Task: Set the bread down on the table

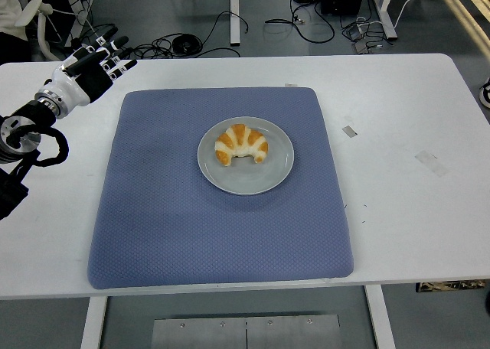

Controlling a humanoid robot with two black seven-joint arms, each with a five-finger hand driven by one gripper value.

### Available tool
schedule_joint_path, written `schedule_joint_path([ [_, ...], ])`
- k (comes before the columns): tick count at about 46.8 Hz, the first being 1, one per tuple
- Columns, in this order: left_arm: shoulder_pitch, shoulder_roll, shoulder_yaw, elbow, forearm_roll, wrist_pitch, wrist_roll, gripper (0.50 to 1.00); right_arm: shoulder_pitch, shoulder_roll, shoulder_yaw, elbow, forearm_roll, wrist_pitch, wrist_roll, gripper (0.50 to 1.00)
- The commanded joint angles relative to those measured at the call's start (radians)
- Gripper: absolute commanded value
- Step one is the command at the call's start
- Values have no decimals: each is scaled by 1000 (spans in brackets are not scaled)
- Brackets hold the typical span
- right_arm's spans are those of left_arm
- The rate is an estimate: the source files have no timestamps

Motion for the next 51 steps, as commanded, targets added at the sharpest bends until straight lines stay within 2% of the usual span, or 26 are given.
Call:
schedule_joint_path([
  [1,-8,-1,1,10,0,0,-2,983,0,0,0,0,0,0,0,1000],
  [8,-13,1,22,10,13,0,9,983,0,0,0,0,0,0,0,1000],
  [28,-24,13,28,13,11,8,-5,983,0,0,0,0,0,0,0,1000],
  [37,-25,14,25,39,6,9,-54,983,0,0,0,0,0,0,0,1000],
  [44,-33,13,28,39,13,11,-60,983,0,0,0,0,0,0,0,1000],
  [51,-59,16,68,30,129,2,-61,983,0,0,0,0,1,0,0,1000],
])
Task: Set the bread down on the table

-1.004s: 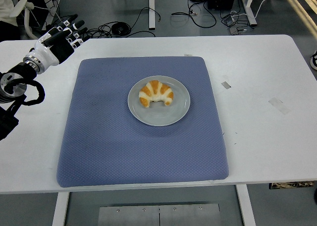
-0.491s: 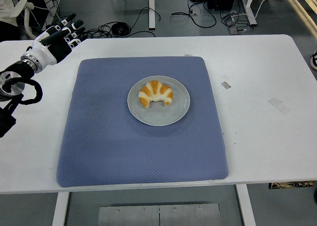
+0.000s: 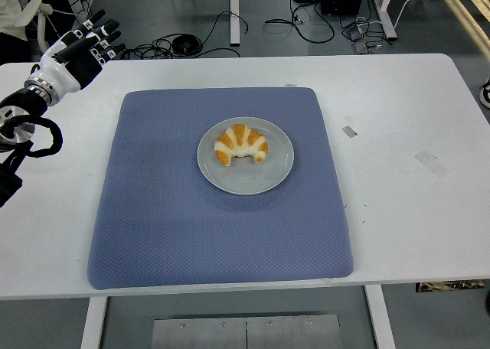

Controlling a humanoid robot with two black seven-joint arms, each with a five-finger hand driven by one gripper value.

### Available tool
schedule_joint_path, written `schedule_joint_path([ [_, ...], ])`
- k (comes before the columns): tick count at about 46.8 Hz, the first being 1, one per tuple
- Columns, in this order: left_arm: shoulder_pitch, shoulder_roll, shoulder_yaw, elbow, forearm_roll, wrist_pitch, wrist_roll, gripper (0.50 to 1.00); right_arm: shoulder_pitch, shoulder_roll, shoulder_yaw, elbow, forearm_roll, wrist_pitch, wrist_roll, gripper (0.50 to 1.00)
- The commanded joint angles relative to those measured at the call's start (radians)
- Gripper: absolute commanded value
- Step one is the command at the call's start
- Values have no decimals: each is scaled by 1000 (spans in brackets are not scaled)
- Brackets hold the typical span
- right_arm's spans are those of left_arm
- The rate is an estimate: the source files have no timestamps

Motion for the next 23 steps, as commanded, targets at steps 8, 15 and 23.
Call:
schedule_joint_path([
  [8,-84,6,146,-6,268,4,-34,983,0,0,0,0,0,0,0,1000],
  [15,-129,19,258,-9,367,1,-91,983,0,0,0,0,0,0,0,1000],
  [23,-152,7,279,-15,387,-5,-135,983,0,0,0,0,0,0,0,1000],
])
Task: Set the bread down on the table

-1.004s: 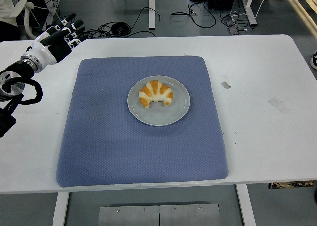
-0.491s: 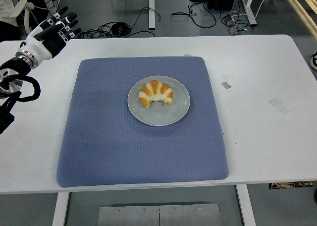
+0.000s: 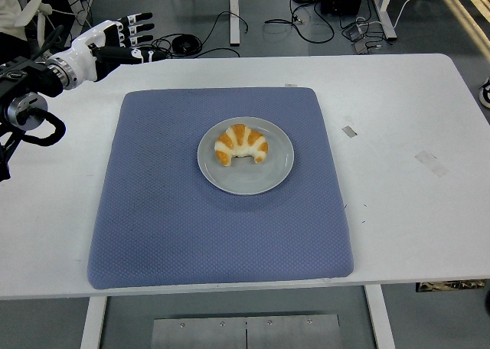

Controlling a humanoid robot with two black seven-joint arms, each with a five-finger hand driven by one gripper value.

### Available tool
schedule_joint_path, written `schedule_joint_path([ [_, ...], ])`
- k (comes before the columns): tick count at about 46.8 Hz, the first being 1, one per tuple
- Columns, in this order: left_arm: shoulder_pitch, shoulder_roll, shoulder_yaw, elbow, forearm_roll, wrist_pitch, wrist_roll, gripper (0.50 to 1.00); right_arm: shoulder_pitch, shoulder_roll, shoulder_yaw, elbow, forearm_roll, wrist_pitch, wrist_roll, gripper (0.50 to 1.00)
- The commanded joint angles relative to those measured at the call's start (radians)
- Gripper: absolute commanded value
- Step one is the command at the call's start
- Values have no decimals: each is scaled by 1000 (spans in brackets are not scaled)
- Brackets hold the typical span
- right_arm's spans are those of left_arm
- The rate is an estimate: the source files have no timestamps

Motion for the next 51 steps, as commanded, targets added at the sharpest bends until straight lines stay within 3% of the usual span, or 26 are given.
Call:
schedule_joint_path([
  [1,-8,-6,-1,-11,-1,-4,-22,983,0,0,0,0,1,0,0,1000],
  [8,-14,17,18,-178,23,8,-67,983,0,0,0,0,0,0,0,1000],
  [17,-45,27,94,-219,155,8,-73,984,0,0,0,0,0,0,0,1000],
  [28,-98,26,213,-297,158,48,-73,983,0,0,0,0,0,0,0,1000],
  [37,-106,21,312,-397,287,200,-78,983,0,0,0,0,0,0,0,1000],
  [44,-132,15,355,-416,384,249,-90,981,0,0,0,0,0,0,0,1000],
  [51,-158,-19,429,-416,389,248,-88,981,0,0,0,0,0,0,0,1000],
])
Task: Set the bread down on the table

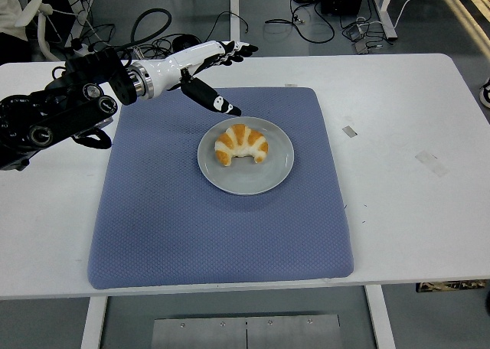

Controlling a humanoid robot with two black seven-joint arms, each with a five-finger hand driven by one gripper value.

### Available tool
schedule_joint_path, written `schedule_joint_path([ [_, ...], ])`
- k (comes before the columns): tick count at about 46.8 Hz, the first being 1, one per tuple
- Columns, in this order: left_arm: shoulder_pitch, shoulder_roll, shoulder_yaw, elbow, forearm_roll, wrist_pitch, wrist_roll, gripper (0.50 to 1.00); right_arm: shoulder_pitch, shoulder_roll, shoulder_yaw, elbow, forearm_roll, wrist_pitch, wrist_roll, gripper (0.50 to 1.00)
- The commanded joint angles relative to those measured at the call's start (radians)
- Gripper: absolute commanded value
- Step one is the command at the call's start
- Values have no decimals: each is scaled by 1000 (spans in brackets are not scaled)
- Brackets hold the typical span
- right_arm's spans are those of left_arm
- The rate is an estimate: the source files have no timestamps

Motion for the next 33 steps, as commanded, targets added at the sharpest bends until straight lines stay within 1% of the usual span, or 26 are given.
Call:
schedule_joint_path([
  [1,-32,-24,60,0,-11,-4,3,981,0,0,0,0,0,0,0,1000],
  [5,-51,-31,101,0,-16,-9,5,981,0,0,0,0,0,0,0,1000],
  [12,-51,-50,112,8,-18,-63,9,981,0,0,0,0,0,0,0,1000],
  [16,-52,-51,132,13,-18,-64,14,981,0,0,0,0,1,0,0,1000],
  [25,-80,-48,227,28,-19,-63,16,980,0,0,0,0,0,0,0,1000],
  [33,-88,-39,259,34,-16,-63,16,980,0,0,0,0,0,0,0,1000],
])
